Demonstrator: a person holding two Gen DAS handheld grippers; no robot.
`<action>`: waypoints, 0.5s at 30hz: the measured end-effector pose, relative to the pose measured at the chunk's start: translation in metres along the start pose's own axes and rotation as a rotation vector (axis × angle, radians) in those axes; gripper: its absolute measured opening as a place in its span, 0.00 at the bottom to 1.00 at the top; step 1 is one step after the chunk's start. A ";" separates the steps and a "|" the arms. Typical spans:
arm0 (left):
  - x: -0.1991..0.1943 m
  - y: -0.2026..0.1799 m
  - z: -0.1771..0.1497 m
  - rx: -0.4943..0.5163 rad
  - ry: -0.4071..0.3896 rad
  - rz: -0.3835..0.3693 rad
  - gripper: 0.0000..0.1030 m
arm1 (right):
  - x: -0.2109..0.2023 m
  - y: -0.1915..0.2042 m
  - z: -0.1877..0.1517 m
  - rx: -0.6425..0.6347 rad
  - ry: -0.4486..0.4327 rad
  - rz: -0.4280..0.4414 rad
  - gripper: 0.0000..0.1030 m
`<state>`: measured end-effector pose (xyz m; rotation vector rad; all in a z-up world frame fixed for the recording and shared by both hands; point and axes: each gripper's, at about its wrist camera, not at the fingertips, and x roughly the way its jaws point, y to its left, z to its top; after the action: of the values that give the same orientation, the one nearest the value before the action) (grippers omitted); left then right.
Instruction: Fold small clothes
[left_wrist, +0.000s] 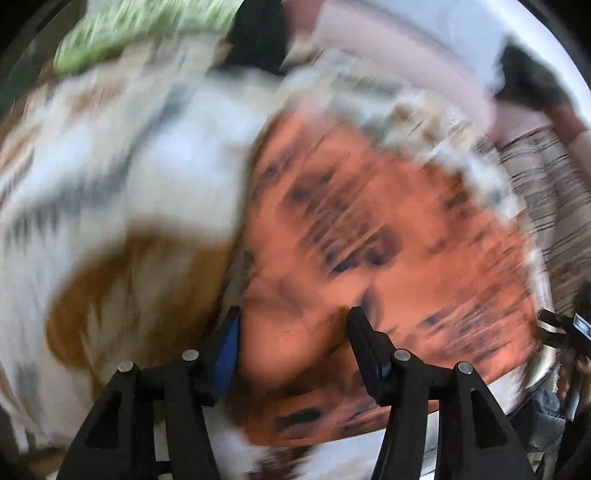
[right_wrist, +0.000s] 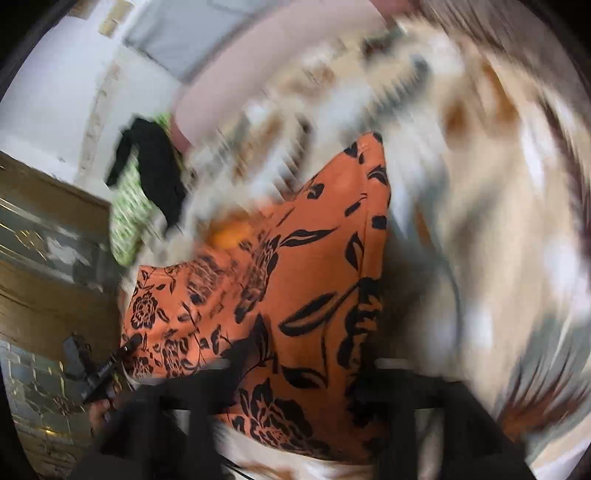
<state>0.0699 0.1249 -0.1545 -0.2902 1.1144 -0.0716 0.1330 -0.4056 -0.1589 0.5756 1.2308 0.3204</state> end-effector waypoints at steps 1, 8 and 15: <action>-0.006 0.000 0.001 0.007 -0.029 -0.005 0.56 | 0.000 -0.009 -0.008 0.002 -0.030 0.022 0.86; -0.027 -0.019 0.054 0.137 -0.162 0.039 0.57 | -0.048 0.001 0.031 -0.022 -0.233 0.025 0.86; 0.017 -0.019 0.097 0.177 -0.150 0.061 0.57 | -0.001 0.027 0.097 -0.149 -0.219 -0.162 0.80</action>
<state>0.1654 0.1220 -0.1247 -0.1011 0.9598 -0.0923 0.2269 -0.4075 -0.1215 0.3692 1.0253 0.2039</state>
